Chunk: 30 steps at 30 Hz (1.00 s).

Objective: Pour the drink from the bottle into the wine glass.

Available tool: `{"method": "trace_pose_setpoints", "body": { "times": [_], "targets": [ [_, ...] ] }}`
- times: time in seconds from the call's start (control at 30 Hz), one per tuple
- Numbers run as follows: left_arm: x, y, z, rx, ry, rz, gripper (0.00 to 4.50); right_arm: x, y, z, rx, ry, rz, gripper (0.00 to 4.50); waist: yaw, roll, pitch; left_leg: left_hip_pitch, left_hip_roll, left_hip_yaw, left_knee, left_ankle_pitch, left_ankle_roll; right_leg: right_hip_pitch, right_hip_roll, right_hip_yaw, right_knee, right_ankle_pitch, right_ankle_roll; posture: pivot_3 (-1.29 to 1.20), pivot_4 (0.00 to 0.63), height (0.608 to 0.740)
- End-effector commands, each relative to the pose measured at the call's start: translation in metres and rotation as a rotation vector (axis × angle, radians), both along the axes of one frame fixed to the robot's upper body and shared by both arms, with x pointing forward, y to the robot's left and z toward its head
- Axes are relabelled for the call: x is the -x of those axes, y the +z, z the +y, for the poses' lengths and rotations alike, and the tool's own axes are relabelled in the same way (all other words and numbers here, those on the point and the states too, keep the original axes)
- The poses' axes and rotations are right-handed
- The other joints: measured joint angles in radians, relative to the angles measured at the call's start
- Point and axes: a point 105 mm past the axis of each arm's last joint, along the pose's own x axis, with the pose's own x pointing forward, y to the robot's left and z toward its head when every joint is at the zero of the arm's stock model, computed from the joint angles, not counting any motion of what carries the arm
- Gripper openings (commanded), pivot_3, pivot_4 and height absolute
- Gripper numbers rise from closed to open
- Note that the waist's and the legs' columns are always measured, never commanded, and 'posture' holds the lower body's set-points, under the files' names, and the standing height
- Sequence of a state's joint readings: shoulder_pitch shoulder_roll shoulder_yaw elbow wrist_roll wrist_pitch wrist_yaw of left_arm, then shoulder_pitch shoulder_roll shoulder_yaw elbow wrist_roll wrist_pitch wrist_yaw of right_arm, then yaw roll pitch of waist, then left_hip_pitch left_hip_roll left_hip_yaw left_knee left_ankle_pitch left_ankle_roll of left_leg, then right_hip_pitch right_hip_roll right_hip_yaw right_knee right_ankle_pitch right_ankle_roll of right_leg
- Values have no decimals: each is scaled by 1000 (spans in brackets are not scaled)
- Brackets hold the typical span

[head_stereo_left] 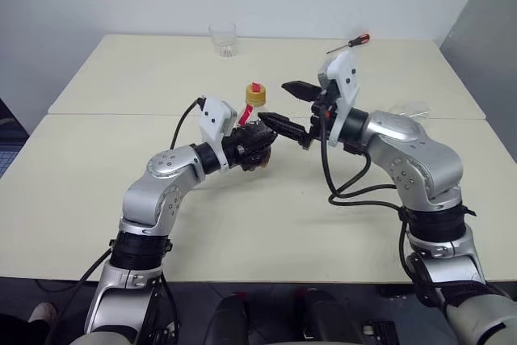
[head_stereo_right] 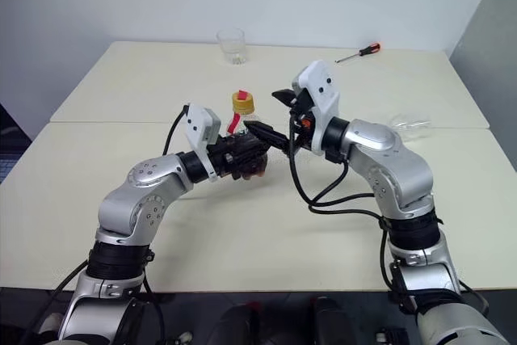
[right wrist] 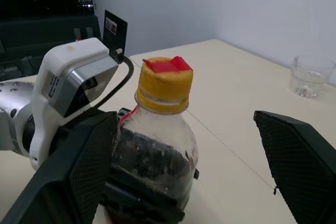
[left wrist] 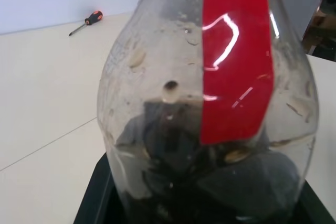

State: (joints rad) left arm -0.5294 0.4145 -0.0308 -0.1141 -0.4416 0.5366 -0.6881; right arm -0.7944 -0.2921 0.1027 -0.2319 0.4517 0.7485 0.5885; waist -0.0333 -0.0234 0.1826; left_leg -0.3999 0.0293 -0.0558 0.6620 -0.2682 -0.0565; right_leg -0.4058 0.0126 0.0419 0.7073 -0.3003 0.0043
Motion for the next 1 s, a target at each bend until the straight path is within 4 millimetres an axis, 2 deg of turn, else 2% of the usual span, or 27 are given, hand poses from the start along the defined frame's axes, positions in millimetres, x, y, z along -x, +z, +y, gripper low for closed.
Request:
{"method": "trace_pose_setpoints", "body": {
  "times": [0.03, 0.63, 1.0],
  "targets": [
    [3, 18, -1, 16, -5, -83, 1967, 1, 17, 6, -24, 6, -72, 4437, 1, 0, 0, 0, 0, 0, 0, 0, 0, 0, 0, 0, 0, 0, 0, 0, 150, 740],
    [5, 15, 1, 18, 8, -77, 1967, -6, 29, 9, -64, 7, -94, 4437, 1, 0, 0, 0, 0, 0, 0, 0, 0, 0, 0, 0, 0, 0, 0, 0, 150, 740],
    [4, 16, -2, 23, 1, -79, 1967, -11, 25, 2, -45, -34, -96, 4437, 1, 0, 0, 0, 0, 0, 0, 0, 0, 0, 0, 0, 0, 0, 0, 0, 150, 740]
  ]
}}
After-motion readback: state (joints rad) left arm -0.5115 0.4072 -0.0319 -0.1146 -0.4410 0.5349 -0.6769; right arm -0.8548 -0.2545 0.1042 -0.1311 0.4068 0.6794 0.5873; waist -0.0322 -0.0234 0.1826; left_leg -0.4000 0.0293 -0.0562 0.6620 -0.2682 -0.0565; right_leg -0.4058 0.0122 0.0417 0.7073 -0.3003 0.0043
